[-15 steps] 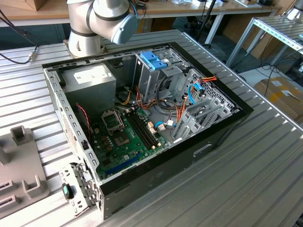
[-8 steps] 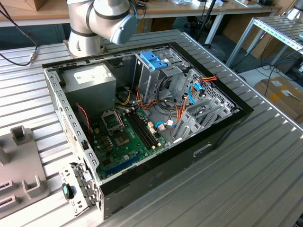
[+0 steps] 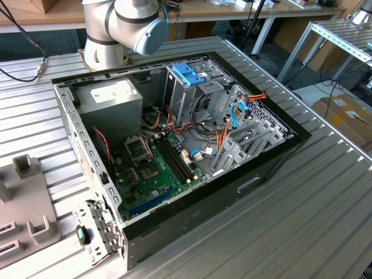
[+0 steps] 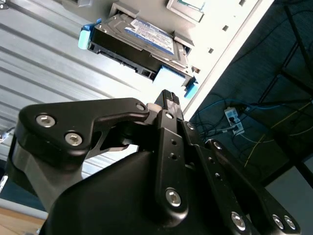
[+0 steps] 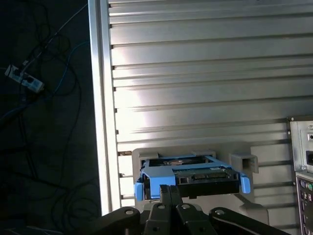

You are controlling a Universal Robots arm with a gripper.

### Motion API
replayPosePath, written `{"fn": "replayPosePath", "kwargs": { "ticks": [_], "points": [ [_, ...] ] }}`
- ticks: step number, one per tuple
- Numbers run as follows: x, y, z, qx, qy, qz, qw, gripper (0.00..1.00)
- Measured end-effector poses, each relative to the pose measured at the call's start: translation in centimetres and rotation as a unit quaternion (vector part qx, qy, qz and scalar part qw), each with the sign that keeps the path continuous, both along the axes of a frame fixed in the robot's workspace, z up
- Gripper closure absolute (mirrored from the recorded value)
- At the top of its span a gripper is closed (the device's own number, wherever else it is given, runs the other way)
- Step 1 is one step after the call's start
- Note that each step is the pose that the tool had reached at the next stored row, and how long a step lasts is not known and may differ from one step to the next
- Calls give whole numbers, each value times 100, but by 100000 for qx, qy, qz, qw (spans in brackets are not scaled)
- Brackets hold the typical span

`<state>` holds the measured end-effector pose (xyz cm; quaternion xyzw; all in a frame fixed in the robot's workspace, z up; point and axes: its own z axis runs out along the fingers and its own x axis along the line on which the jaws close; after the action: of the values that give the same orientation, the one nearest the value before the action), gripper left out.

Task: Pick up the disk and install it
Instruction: 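Reach for the disk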

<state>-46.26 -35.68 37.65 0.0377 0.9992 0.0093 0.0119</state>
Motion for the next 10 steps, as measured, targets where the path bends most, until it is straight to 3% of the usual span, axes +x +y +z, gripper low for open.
{"fn": "replayPosePath", "kwargs": {
  "ticks": [10],
  "points": [
    [1,38,-72,-112,-2,2,100000,89]
  ]
}}
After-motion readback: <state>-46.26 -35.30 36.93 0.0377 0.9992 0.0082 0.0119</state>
